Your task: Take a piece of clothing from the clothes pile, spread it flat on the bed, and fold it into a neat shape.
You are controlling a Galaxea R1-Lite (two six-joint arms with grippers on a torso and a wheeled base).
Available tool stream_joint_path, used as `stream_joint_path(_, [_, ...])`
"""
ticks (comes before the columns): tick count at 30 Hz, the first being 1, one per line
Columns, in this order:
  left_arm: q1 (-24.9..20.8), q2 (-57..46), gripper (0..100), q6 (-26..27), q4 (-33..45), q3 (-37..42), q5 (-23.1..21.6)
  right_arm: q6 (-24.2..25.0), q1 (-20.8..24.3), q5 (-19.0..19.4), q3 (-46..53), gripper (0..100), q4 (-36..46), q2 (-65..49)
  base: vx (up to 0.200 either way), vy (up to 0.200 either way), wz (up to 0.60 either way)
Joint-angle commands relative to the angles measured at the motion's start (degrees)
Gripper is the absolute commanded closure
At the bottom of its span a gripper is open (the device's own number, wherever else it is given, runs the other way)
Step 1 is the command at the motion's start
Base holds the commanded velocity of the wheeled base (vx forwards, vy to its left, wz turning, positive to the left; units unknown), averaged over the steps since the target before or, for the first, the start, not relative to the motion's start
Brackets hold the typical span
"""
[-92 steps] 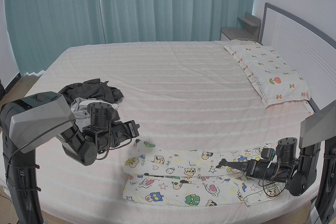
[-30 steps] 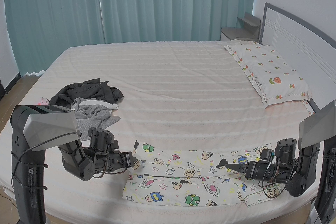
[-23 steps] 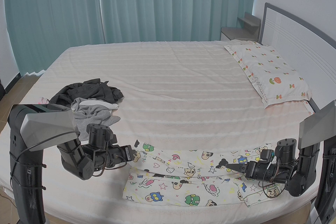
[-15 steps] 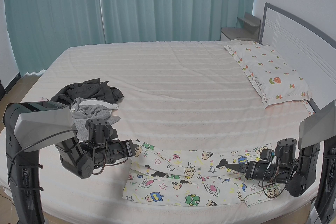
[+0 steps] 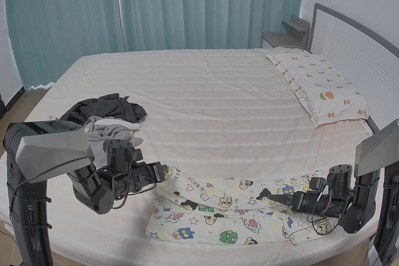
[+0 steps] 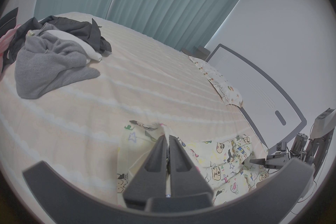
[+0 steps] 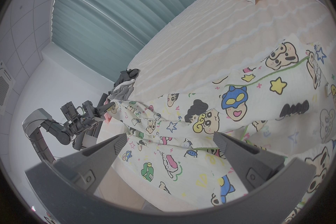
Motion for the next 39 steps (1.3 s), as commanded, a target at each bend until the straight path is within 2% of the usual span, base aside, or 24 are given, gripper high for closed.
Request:
stream_joint_path(1, [0.01, -0.2, 100, 0.03, -0.67, 4.12, -0.01, 0.01, 0.02, 0.03, 0.09, 0, -1.02, -0.06, 0.0, 0.0, 0.0])
stream_joint_path(5, [0.01, 0.32, 100, 0.21, -4.19, 8.96, -0.1, 0.01, 0.02, 0.03, 0.09, 0, -1.02, -0.15, 0.0, 0.0, 0.0])
stream_joint_path(11, [0.28, 5.07, 100, 0.56, -9.55, 11.59, 1.22, 0.01, 0.02, 0.03, 0.18, 0, -1.02, -0.15, 0.0, 0.0, 0.0])
stream_joint_path(18, [0.19, 6.65, 100, 0.91, -9.73, 13.96, 1.92, 0.01, 0.02, 0.03, 0.18, 0, -1.02, -0.24, 0.0, 0.0, 0.0])
stream_joint_path(19, [0.19, 6.65, 0, 0.91, -9.73, 13.96, 1.92, -0.08, 0.02, 0.03, 0.18, 0, -1.02, -0.24, 0.0, 0.0, 0.0])
stream_joint_path(27, [0.54, 6.3, 0, 1.17, -9.81, 15.81, 2.19, -0.08, 0.02, 0.03, 0.27, 0, -1.02, -0.33, 0.0, 0.0, 0.0])
stream_joint_path(31, [0.63, 4.54, 0, -1.11, -9.81, 15.28, 2.27, -0.08, 0.02, 0.03, 0.27, 0, -1.02, -0.33, 0.0, 0.0, 0.0])
stream_joint_path(34, [0.1, 4.54, 0, -3.31, -9.55, 13.35, 2.27, -0.08, 0.02, 0.03, 0.27, 0, -1.02, -0.33, 0.0, 0.0, 0.0])
stream_joint_path(39, [-2.27, 7.97, 0, -3.4, -7.09, 7.02, 4.29, -0.25, 0.02, 0.03, 0.36, 0, -1.02, -0.33, 0.0, 0.0, 0.0])
